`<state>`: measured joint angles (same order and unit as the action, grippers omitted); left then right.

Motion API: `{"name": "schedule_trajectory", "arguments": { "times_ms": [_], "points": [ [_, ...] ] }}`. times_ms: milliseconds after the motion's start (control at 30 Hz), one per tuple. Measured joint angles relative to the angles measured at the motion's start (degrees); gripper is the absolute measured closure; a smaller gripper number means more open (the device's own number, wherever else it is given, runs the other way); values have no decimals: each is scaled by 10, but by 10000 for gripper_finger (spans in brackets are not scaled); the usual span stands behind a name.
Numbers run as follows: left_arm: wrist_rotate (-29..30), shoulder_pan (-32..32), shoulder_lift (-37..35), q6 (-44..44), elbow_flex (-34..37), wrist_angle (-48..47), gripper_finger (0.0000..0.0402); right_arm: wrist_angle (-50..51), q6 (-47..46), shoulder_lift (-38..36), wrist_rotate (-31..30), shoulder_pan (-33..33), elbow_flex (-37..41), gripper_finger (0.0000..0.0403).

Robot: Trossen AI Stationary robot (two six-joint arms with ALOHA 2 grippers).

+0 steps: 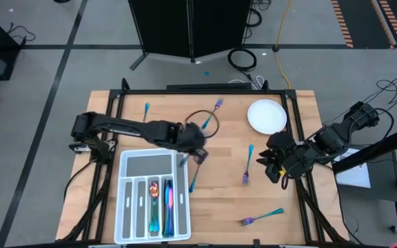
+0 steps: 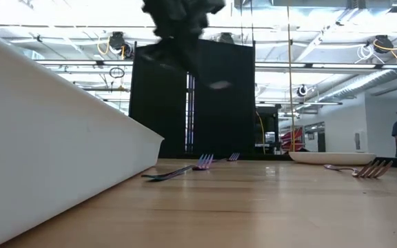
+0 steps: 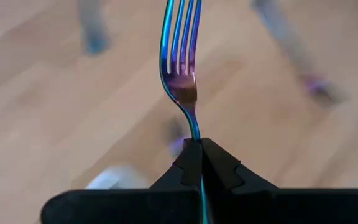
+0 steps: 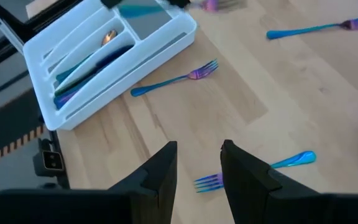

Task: Sort silverware
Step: Put the middle iridescent fork into the cutlery tray

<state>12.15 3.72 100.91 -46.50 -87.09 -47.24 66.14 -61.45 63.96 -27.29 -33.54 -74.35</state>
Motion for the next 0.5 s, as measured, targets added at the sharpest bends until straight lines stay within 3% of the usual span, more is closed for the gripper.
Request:
{"name": "schedule_trajectory", "arguments": {
  "times_ms": [200, 500],
  "points": [
    [64, 50, -46, -124, 1, -169, 400, -6, 54, 0, -12, 0, 0, 293],
    [93, 199, -61, -433, 1, -330, 400, -19, 131, 0, -15, 0, 0, 293]
  ]
}}
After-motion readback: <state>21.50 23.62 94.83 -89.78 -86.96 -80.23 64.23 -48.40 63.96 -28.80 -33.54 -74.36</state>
